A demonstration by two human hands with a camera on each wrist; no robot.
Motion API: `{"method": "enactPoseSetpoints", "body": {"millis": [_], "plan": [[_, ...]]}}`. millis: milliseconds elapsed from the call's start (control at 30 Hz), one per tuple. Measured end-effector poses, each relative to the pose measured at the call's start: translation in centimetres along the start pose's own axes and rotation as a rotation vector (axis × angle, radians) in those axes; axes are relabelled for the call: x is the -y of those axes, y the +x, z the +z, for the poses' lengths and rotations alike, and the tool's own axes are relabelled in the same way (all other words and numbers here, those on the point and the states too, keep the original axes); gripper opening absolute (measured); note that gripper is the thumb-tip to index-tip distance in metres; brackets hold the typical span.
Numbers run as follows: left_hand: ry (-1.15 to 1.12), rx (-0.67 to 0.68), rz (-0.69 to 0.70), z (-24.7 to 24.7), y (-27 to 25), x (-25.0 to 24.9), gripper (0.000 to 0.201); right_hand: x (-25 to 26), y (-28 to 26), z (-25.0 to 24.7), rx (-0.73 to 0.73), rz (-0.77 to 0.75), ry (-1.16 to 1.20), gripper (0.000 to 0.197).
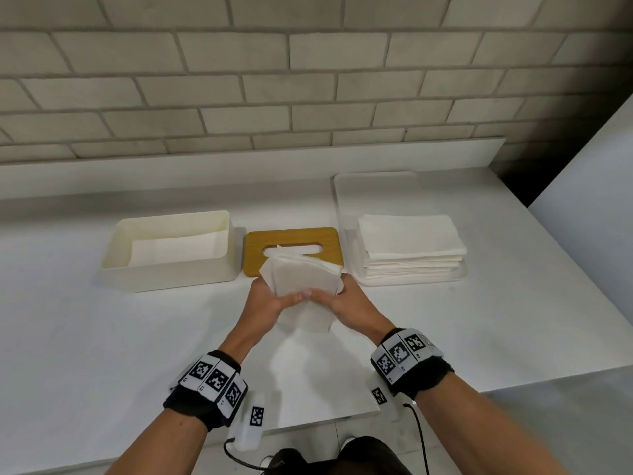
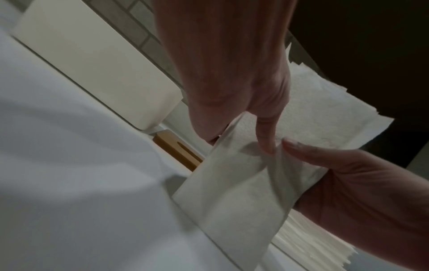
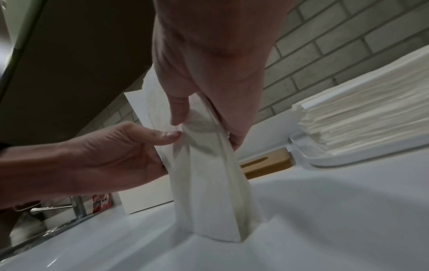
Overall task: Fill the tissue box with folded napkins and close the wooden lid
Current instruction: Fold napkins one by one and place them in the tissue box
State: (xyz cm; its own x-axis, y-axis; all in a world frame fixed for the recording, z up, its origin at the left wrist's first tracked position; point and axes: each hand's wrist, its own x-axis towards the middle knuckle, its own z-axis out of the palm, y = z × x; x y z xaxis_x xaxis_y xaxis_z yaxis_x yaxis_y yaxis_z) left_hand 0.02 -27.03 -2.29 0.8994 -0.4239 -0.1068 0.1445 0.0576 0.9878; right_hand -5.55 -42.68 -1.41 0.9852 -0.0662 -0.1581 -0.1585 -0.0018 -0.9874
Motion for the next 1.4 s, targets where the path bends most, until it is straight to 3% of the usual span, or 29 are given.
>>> {"method": "enactPoseSetpoints", "body": {"millis": [100, 200, 267, 367, 533, 667, 800, 900, 1033, 1167, 1300, 1400], "plan": [[0.000, -0.007, 0.036, -0.2, 0.2, -0.4, 0.053, 0.4, 0.1, 0.1, -0.017, -0.022, 0.033, 0.014], [-0.032, 0.020, 0.044, -1.0, 0.4, -1.2, 0.066, 1.0, 0.3, -0.3, 0.003, -0.041, 0.059, 0.025], [-0.061, 0.068, 0.020, -1.7, 0.4, -1.3, 0.064, 1.2, 0.4, -0.5, 0.035, -0.039, 0.024, 0.031], [-0.036, 0.118, -0.008, -1.9, 0.3, -1.1, 0.062, 1.0, 0.5, -0.3, 0.052, -0.028, 0.022, 0.026], [0.041, 0.097, -0.007, -1.6, 0.6, -1.3, 0.067, 1.3, 0.5, 0.8, 0.030, -0.040, 0.003, 0.022], [0.023, 0.069, -0.009, -3.0, 0.8, -1.8, 0.056, 2.7, 0.6, 0.3, 0.026, -0.093, 0.020, 0.011], [0.015, 0.082, -0.019, -2.3, 0.4, -1.3, 0.049, 1.9, 1.2, 0.3, 0.035, -0.157, -0.045, 0.022], [0.037, 0.078, -0.029, -2.4, 0.7, -0.8, 0.052, 0.8, 1.1, 0.1, 0.017, -0.094, -0.006, 0.029], [0.108, 0.101, 0.032, -2.9, 1.3, -0.8, 0.045, 0.4, 1.4, -0.1, 0.000, -0.149, -0.080, 0.008], [0.188, 0.170, 0.025, -1.8, 2.0, 0.0, 0.034, -0.2, 2.7, 0.0, 0.011, -0.171, -0.059, 0.012], [0.386, -0.111, -0.040, -1.9, 0.2, 4.8, 0.047, -3.9, 2.3, 0.4, -0.031, -0.083, -0.217, 0.007], [0.502, -0.124, -0.019, -2.7, -0.5, 6.1, 0.042, -5.7, 1.7, 0.2, -0.026, -0.058, -0.309, 0.009]]}}
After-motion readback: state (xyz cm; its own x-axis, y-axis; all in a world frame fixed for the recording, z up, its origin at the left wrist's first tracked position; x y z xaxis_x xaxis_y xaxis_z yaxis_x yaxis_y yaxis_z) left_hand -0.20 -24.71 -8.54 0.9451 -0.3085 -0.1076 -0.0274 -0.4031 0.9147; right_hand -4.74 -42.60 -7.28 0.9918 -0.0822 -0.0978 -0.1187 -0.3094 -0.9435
